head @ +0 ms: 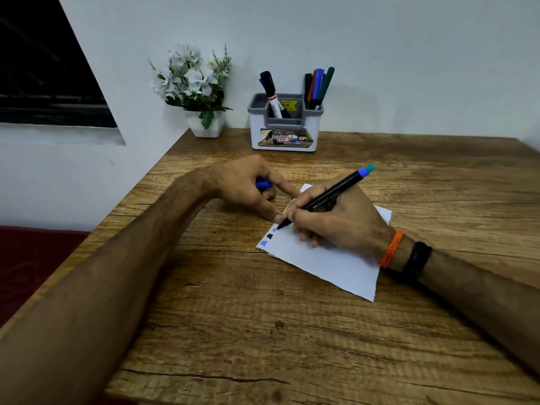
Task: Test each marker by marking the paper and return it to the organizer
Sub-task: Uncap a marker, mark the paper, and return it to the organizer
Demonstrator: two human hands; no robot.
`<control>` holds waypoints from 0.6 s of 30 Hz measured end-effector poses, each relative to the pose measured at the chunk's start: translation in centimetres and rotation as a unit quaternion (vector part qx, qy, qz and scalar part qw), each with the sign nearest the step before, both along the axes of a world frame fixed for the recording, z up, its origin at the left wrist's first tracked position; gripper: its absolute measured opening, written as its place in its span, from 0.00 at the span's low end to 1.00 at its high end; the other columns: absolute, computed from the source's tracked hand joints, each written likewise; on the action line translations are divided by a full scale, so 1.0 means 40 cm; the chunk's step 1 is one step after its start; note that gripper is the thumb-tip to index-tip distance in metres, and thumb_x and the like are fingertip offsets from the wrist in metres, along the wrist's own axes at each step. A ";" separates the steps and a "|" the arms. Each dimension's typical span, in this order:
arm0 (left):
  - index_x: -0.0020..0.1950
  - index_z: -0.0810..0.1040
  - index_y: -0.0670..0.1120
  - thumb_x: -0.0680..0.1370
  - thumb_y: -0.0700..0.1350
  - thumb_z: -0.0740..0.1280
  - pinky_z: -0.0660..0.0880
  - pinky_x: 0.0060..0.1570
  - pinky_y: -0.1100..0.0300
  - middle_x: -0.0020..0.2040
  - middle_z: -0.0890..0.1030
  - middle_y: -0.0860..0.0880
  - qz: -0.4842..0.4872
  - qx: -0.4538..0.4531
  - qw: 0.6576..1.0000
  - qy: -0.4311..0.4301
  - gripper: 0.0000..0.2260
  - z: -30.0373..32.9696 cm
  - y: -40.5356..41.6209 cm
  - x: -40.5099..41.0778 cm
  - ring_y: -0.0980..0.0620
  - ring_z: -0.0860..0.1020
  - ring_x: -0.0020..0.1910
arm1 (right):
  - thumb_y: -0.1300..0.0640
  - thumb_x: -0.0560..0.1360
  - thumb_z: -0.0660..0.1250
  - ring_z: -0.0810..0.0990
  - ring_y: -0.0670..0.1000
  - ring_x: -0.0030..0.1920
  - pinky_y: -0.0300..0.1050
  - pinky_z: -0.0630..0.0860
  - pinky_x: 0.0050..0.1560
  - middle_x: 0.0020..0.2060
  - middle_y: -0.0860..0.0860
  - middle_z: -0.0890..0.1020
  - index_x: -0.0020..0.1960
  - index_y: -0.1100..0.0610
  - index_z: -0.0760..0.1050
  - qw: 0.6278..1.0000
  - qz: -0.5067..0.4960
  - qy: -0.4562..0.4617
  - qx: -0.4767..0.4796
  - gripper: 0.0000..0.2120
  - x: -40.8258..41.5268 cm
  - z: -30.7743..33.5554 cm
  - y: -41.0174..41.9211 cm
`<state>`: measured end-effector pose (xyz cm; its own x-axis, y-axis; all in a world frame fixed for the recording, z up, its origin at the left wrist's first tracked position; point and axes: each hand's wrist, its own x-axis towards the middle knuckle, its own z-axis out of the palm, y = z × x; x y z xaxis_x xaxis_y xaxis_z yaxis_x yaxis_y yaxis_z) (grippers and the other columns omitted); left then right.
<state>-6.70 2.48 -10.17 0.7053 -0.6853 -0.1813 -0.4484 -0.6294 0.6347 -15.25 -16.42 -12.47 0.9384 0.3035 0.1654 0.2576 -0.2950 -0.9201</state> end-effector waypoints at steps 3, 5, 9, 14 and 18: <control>0.56 0.78 0.63 0.63 0.53 0.75 0.68 0.37 0.70 0.31 0.73 0.53 -0.003 0.000 1.000 -0.002 0.22 0.001 0.000 -0.002 0.56 0.71 0.32 | 0.67 0.72 0.70 0.81 0.48 0.27 0.40 0.78 0.27 0.29 0.57 0.84 0.41 0.62 0.84 1.000 0.002 -0.002 -0.003 0.04 0.000 0.000 -0.001; 0.57 0.78 0.62 0.63 0.54 0.75 0.68 0.38 0.69 0.31 0.73 0.53 -0.007 0.005 1.000 -0.006 0.23 0.001 0.000 -0.001 0.57 0.71 0.32 | 0.66 0.71 0.70 0.81 0.48 0.27 0.41 0.78 0.27 0.30 0.57 0.84 0.40 0.62 0.84 1.000 -0.002 -0.005 0.000 0.05 0.001 -0.001 -0.001; 0.57 0.78 0.63 0.63 0.55 0.75 0.67 0.37 0.70 0.30 0.73 0.54 -0.010 0.006 1.000 -0.009 0.23 0.000 0.000 -0.001 0.57 0.71 0.32 | 0.66 0.71 0.71 0.81 0.48 0.27 0.40 0.78 0.27 0.29 0.56 0.83 0.41 0.64 0.84 1.000 0.004 -0.002 0.003 0.03 -0.001 -0.002 -0.001; 0.58 0.78 0.62 0.63 0.55 0.74 0.67 0.36 0.69 0.30 0.73 0.55 -0.008 0.008 1.000 -0.009 0.23 0.001 0.000 -0.002 0.59 0.71 0.31 | 0.66 0.71 0.71 0.81 0.49 0.27 0.41 0.79 0.27 0.31 0.59 0.84 0.40 0.63 0.84 1.000 0.003 -0.003 0.009 0.03 0.001 -0.002 -0.002; 0.58 0.78 0.61 0.64 0.52 0.76 0.68 0.39 0.66 0.30 0.73 0.55 -0.006 0.008 1.000 -0.004 0.23 -0.001 0.002 0.000 0.58 0.71 0.31 | 0.67 0.71 0.71 0.81 0.49 0.27 0.42 0.79 0.27 0.30 0.58 0.84 0.42 0.65 0.84 1.000 -0.004 -0.010 0.006 0.03 0.007 -0.009 -0.002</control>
<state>-6.70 2.55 -10.22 0.6988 -0.6906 -0.1865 -0.4608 -0.6340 0.6210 -14.96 -16.51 -12.82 0.9371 0.2942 0.1878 0.2738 -0.2858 -0.9183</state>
